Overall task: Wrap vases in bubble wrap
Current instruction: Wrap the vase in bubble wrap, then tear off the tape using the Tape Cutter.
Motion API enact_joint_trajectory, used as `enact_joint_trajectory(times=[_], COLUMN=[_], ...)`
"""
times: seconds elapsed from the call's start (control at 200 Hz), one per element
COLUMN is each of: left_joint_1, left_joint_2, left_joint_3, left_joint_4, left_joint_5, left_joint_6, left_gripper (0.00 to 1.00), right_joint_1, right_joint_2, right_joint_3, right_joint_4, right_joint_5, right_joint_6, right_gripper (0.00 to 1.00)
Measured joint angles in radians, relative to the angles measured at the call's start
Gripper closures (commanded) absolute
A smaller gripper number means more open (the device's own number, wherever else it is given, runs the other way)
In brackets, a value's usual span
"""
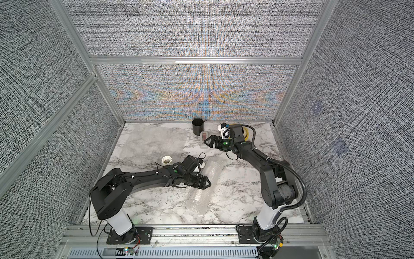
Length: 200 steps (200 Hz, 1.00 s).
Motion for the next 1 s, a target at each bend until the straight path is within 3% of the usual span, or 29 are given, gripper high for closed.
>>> enact_joint_trajectory(times=[0.14, 0.41, 0.7, 1.001], left_joint_1=[0.001, 0.005, 0.010, 0.010], left_joint_2=[-0.012, -0.002, -0.010, -0.001], left_joint_3=[-0.022, -0.030, -0.043, -0.042], left_joint_4=[0.021, 0.041, 0.059, 0.061], left_joint_5=[0.000, 0.014, 0.017, 0.018], left_joint_6=[0.018, 0.048, 0.053, 0.052], left_gripper=[0.38, 0.38, 0.39, 0.39], right_joint_1=[-0.018, -0.029, -0.010, -0.012], right_joint_2=[0.139, 0.383, 0.522, 0.595], right_joint_3=[0.150, 0.470, 0.605, 0.644], right_joint_4=[-0.055, -0.215, -0.279, -0.307], right_joint_5=[-0.010, -0.021, -0.035, -0.052], right_joint_6=[0.000, 0.029, 0.065, 0.076], right_gripper=[0.11, 0.40, 0.49, 0.56])
